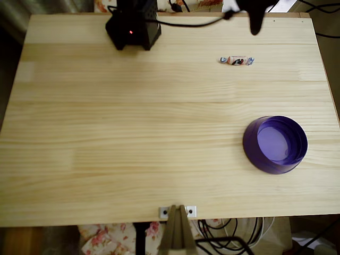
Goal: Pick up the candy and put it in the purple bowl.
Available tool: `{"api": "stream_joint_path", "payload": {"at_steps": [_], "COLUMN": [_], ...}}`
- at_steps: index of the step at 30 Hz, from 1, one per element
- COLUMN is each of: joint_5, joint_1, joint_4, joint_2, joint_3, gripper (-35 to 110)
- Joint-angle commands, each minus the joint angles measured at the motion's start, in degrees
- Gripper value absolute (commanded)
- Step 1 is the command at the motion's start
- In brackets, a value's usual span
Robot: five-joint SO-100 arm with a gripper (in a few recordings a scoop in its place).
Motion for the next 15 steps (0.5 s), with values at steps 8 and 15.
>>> {"api": "stream_joint_path", "payload": {"at_steps": [8,15], "joint_5": [5.1,9.3], "joint_1": [-9.1,-7.4], "joint_4": [-11.7,-17.1], "joint_2": [-8.4,-3.1], "joint_3": [-3.4,10.5], "gripper": [17,17]}}
